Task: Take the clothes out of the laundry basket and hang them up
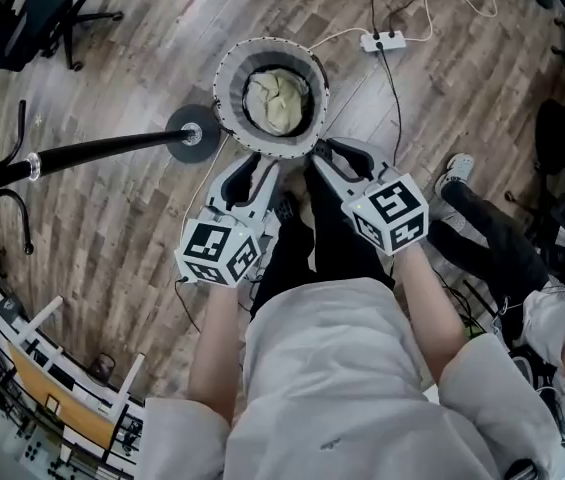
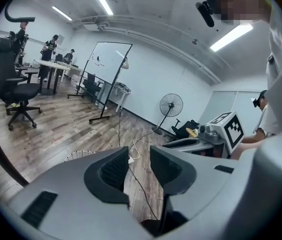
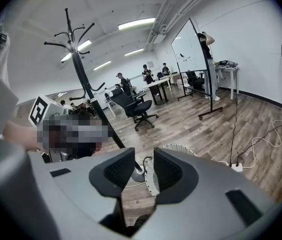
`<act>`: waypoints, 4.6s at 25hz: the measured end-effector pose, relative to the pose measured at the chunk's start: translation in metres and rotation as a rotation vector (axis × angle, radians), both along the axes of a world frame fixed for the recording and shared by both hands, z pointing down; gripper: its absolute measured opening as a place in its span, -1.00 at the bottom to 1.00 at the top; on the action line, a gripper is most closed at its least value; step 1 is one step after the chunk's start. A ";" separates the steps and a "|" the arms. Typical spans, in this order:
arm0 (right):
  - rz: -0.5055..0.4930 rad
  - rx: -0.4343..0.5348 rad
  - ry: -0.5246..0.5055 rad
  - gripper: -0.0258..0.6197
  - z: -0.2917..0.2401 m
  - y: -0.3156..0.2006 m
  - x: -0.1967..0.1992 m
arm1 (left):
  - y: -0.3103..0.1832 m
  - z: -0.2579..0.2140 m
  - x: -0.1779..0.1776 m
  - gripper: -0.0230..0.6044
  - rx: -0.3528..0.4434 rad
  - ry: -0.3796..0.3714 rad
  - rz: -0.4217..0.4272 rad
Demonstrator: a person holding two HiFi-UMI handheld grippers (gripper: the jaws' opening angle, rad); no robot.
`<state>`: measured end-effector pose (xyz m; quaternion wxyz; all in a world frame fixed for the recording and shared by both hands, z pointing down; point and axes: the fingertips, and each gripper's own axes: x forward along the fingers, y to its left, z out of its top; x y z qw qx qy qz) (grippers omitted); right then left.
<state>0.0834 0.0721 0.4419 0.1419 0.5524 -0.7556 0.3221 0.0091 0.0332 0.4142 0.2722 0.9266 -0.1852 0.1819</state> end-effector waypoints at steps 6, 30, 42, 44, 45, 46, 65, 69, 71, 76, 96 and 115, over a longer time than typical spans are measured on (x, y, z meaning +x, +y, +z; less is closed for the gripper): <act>-0.064 -0.011 -0.008 -0.57 0.025 -0.037 0.027 | -0.029 0.029 0.031 -0.51 -0.030 -0.034 -0.049; -0.198 -0.059 -0.089 -0.56 0.155 -0.112 0.042 | -0.105 0.154 0.046 -0.52 -0.109 -0.065 -0.234; -0.197 -0.124 -0.079 -0.56 0.262 -0.125 0.023 | -0.116 0.272 0.023 -0.52 -0.140 -0.110 -0.274; -0.188 -0.130 -0.097 -0.56 0.275 -0.130 0.019 | -0.118 0.283 0.018 -0.52 -0.145 -0.111 -0.276; -0.184 -0.133 -0.104 -0.56 0.281 -0.133 0.017 | -0.120 0.289 0.016 -0.52 -0.147 -0.110 -0.276; -0.181 -0.135 -0.105 -0.56 0.288 -0.136 0.015 | -0.122 0.294 0.013 -0.52 -0.150 -0.108 -0.276; -0.149 -0.247 0.029 -0.48 0.451 -0.180 0.004 | -0.173 0.366 0.016 -0.52 -0.153 -0.094 -0.273; -0.092 -0.298 0.032 -0.48 0.482 -0.181 0.009 | -0.182 0.373 0.018 -0.52 -0.158 -0.095 -0.250; -0.074 -0.326 0.039 -0.46 0.500 -0.180 0.011 | -0.184 0.378 0.017 -0.52 -0.163 -0.099 -0.245; -0.048 -0.382 0.052 -0.44 0.536 -0.175 0.015 | -0.184 0.388 0.019 -0.52 -0.183 -0.104 -0.222; 0.016 -0.510 0.069 -0.16 0.643 -0.173 0.008 | -0.195 0.412 0.022 -0.52 -0.199 -0.084 -0.159; 0.027 -0.566 0.075 -0.08 0.689 -0.177 0.001 | -0.188 0.425 0.018 -0.52 -0.199 -0.114 -0.116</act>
